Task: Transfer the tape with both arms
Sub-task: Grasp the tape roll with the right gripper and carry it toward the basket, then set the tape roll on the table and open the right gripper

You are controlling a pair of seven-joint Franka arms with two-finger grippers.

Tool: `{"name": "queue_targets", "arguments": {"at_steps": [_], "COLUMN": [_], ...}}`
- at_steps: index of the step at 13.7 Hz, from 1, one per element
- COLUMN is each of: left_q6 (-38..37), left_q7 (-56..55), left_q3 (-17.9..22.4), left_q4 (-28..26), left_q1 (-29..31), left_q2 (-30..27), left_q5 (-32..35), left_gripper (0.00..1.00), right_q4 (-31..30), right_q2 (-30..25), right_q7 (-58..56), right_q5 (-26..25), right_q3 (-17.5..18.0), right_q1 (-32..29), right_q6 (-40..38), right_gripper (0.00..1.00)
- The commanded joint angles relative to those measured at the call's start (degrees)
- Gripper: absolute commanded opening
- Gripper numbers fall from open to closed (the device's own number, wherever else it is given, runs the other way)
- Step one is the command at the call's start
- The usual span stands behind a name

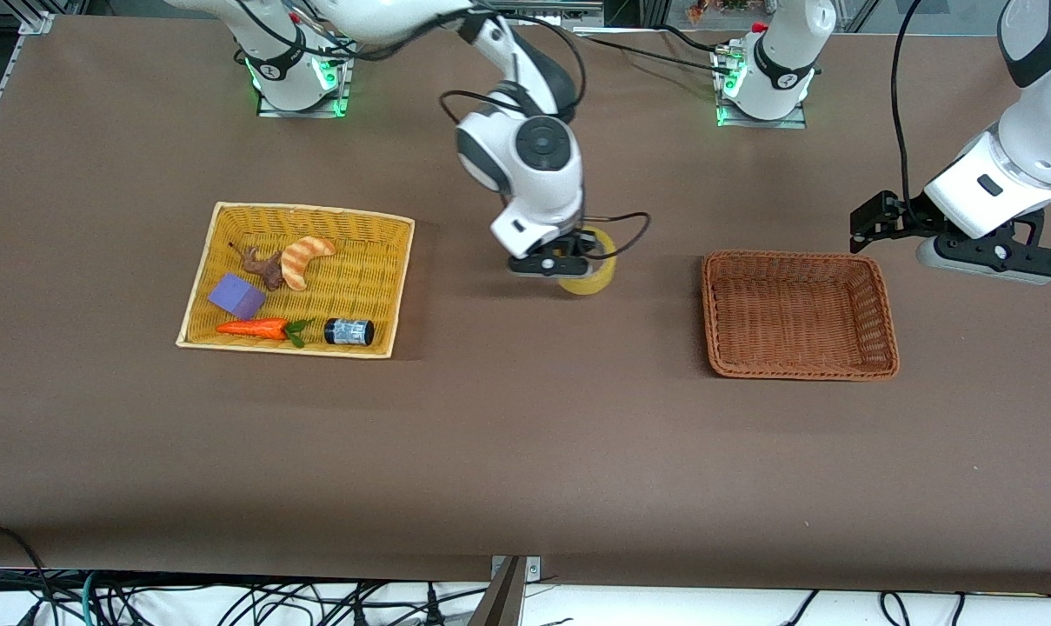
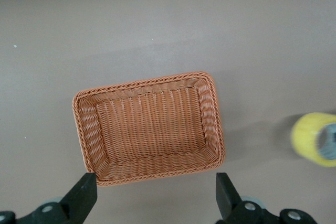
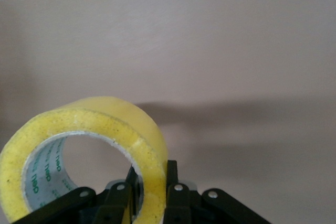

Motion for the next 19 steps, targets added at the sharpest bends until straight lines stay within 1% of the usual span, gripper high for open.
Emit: {"name": "queue_targets", "arguments": {"at_steps": [1,3,5,6,7,8,9,10,11,12,13,14,16,18,19], "left_q6": [-0.7,-0.7,-0.8,-0.8,-0.8,-0.8,-0.8,-0.8,-0.8,-0.8,-0.8,-0.8,-0.8,-0.8,-0.8], "left_q7": [0.4,0.4,0.4,0.4,0.4,0.4,0.4,0.4,0.4,0.4,0.4,0.4,0.2,0.3,0.7], "left_q3": [0.1,0.1,0.1,0.1,0.1,0.1,0.1,0.1,0.1,0.1,0.0,0.0,0.0,-0.1,-0.3], "left_q4": [1.2,1.2,1.2,1.2,1.2,1.2,1.2,1.2,1.2,1.2,1.2,1.2,1.2,1.2,1.2], "left_q1": [0.1,0.1,0.1,0.1,0.1,0.1,0.1,0.1,0.1,0.1,0.0,0.0,0.1,-0.1,-0.8], "left_q2": [0.5,0.5,0.5,0.5,0.5,0.5,0.5,0.5,0.5,0.5,0.5,0.5,0.5,0.6,1.2], "left_q5": [-0.4,-0.4,-0.4,-0.4,-0.4,-0.4,-0.4,-0.4,-0.4,-0.4,-0.4,-0.4,-0.6,-0.9,-1.1], "left_gripper": [1.0,1.0,1.0,1.0,1.0,1.0,1.0,1.0,1.0,1.0,1.0,1.0,1.0,1.0,1.0], "right_q4": [6.0,5.7,3.4,2.8,2.8,2.8,2.8,2.7,2.7,2.7,2.6,1.5,-2.1,-7.4,-10.5], "right_q2": [5.3,6.6,6.9,6.8,6.6,6.4,6.1,5.2,4.5,2.6,0.0,-3.5,-11.1,-19.2,-23.4], "right_q7": [5.8,6.7,7.0,6.7,6.2,5.8,5.7,5.6,5.6,4.3,0.2,-4.1,-12.6,-22.7,-27.4], "right_q5": [0.3,-0.1,-0.3,-0.3,-0.4,-0.4,-0.4,-0.5,-0.5,-0.4,0.3,0.4,0.4,0.5,0.5], "right_q3": [-1.0,-1.0,-1.0,-1.0,-1.4,-2.0,-2.3,-2.7,-3.3,-4.3,-5.2,-6.2,-6.6,-9.3,-9.5], "right_q1": [2.0,2.6,2.7,2.6,2.6,2.5,2.6,2.5,2.5,2.5,2.1,0.9,-2.9,-6.3,-9.7], "right_q6": [1.9,2.2,4.9,5.6,5.5,5.3,5.1,4.6,2.5,-0.8,-4.2,-8.3,-14.4,-18.0,-19.3], "right_gripper": [0.0,0.0,0.0,0.09,0.3,0.66,0.94,0.99,1.0,1.0,1.0,1.0,1.0,1.0,1.0]}}
